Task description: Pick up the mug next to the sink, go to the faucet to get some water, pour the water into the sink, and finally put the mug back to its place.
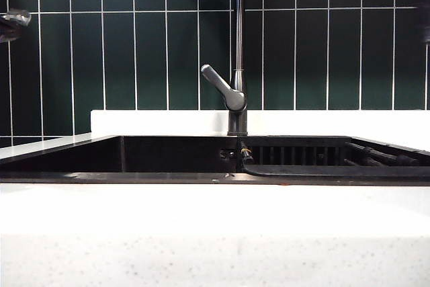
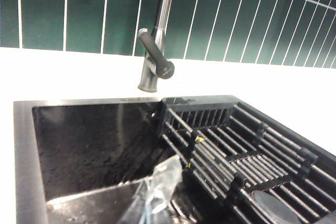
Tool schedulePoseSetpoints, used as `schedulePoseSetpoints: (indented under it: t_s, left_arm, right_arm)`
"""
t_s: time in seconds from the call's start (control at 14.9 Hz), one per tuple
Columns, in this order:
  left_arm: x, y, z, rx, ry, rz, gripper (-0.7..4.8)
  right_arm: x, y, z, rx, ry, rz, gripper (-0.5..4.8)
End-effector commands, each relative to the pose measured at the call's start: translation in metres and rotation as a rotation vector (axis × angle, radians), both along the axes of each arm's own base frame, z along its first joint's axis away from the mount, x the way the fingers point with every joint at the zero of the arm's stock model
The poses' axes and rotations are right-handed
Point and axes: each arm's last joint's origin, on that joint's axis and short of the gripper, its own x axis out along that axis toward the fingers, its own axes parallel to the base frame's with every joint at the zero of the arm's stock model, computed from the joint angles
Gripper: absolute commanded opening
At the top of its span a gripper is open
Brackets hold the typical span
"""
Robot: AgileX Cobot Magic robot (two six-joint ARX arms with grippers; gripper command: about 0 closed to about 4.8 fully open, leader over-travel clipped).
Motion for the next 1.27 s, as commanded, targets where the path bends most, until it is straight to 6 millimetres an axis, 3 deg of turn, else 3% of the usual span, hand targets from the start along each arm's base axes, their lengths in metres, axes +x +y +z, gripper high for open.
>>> schedulePoseSetpoints:
  t_s: [0.07, 0.27, 0.47, 0.8, 1.27]
  left_arm:
    - [0.0, 0.0, 0.001, -0.005, 0.001, -0.006, -0.05]
    - [0.0, 0.0, 0.001, -0.005, 0.0, -0.012, -0.05]
    - [0.0, -0.001, 0.0, -0.003, 0.0, -0.031, -0.05]
    - [0.0, -0.001, 0.001, -0.002, -0.001, -0.03, -0.05]
    - [0.0, -0.001, 0.001, 0.01, -0.01, -0.025, -0.05]
  right_arm:
    - [-0.011, -0.006, -0.007, 0.014, -0.026, -0.111, -0.07]
    - [-0.003, -0.009, -0.031, 0.037, 0.018, -0.173, -0.06]
    - [0.013, -0.018, -0.054, 0.051, 0.063, -0.124, -0.07]
    - [0.032, -0.051, -0.048, 0.126, 0.043, -0.107, -0.07]
    - [0.102, -0.08, -0.049, 0.167, 0.079, 0.015, -0.07]
